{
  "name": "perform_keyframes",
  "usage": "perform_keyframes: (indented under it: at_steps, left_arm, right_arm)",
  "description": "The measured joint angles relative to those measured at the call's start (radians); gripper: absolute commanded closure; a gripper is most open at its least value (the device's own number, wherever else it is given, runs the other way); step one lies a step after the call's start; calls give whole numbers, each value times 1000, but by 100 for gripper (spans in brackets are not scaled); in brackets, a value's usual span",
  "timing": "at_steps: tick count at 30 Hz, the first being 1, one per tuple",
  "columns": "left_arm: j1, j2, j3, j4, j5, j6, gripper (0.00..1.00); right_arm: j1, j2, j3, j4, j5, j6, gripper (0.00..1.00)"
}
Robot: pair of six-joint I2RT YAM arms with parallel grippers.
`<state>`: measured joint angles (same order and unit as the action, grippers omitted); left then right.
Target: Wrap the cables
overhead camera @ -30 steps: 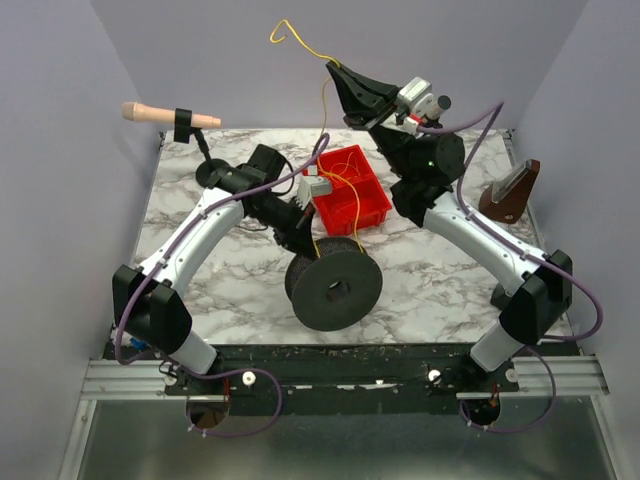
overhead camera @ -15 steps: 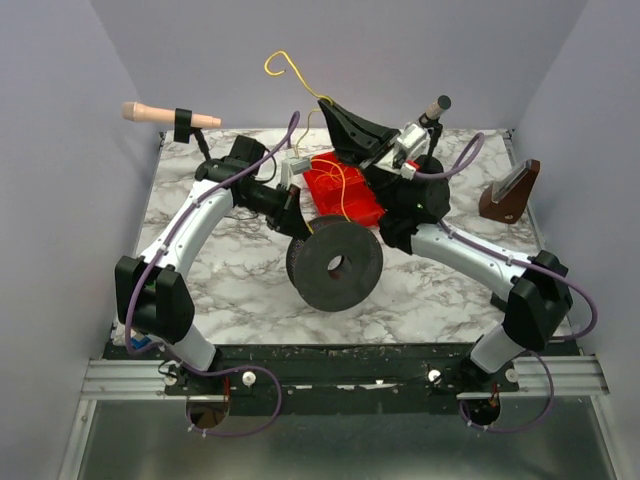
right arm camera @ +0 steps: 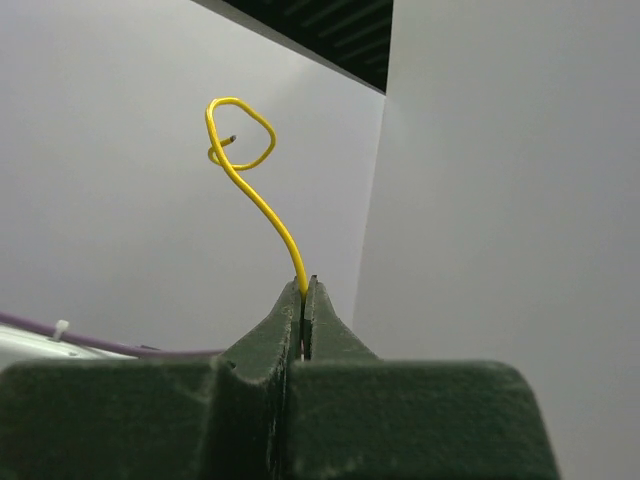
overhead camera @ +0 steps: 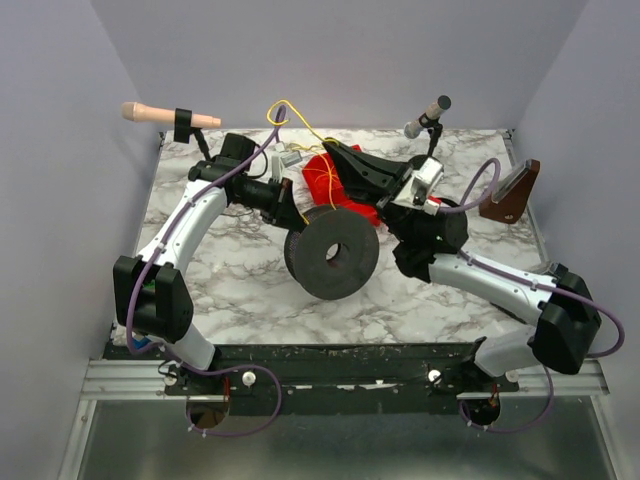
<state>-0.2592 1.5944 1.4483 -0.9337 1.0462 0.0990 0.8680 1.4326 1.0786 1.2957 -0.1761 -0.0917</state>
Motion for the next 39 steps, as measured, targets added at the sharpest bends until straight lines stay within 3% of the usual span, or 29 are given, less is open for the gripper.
perform_keyframes:
  at_steps: [16,39]
  left_arm:
    - [36,-1,-27,116,-40,-117,100]
    - [111,-3,47,344,-156,-312,100]
  right_arm:
    - [114,-159,-233,-48,21,29,99]
    - [152,-214,-332,-427,-42,171,99]
